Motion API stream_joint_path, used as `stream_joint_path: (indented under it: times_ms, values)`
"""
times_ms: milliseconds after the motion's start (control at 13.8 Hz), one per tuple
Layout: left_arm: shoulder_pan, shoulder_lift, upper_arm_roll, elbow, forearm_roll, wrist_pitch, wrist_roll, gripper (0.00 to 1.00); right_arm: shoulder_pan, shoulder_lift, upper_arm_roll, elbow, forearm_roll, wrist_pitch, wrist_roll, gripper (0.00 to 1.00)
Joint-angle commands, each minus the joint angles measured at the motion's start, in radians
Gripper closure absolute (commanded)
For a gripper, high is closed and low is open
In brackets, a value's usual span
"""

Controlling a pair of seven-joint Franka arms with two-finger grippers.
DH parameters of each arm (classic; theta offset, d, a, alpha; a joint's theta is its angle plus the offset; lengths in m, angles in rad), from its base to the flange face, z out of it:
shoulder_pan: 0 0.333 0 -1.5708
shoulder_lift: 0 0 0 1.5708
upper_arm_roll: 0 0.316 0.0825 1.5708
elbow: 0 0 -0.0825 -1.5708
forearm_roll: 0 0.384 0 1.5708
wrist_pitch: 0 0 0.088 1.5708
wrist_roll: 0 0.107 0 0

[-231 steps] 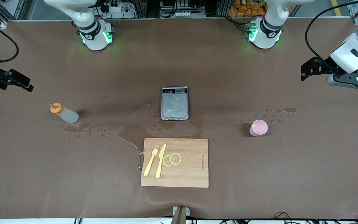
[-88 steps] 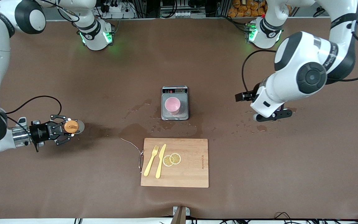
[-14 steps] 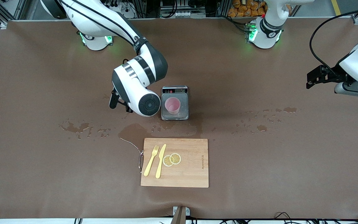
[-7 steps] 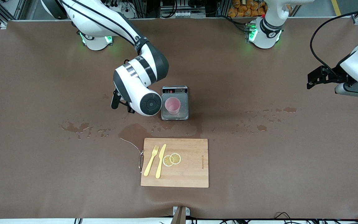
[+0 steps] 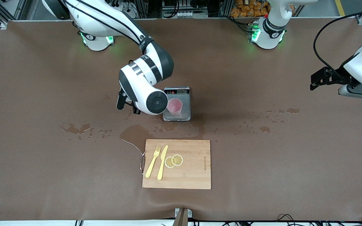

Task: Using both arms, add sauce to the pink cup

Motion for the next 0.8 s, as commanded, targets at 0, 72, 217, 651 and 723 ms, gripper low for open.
stream_joint_path:
  times_ms: [0,72,217,651,723]
  values:
    - [0.007,0.000,-0.006,0.001,0.023,0.011,0.010,0.00,-0.038,-0.001,0.001,0.033,0.043,-0.013,-0.042,1.00]
    - [0.008,0.000,-0.006,0.001,0.023,0.011,0.010,0.00,-0.064,-0.008,0.001,0.033,0.092,-0.014,-0.079,1.00]
    - [0.008,0.000,-0.006,0.001,0.023,0.011,0.010,0.00,-0.113,-0.021,0.004,0.034,0.146,-0.011,-0.119,1.00]
    - [0.008,0.000,-0.006,0.001,0.021,0.011,0.010,0.00,-0.300,-0.115,-0.001,0.028,0.345,-0.003,-0.325,1.00]
    - [0.008,0.000,-0.006,0.001,0.023,0.011,0.010,0.00,-0.337,-0.132,-0.001,0.022,0.379,-0.006,-0.377,1.00]
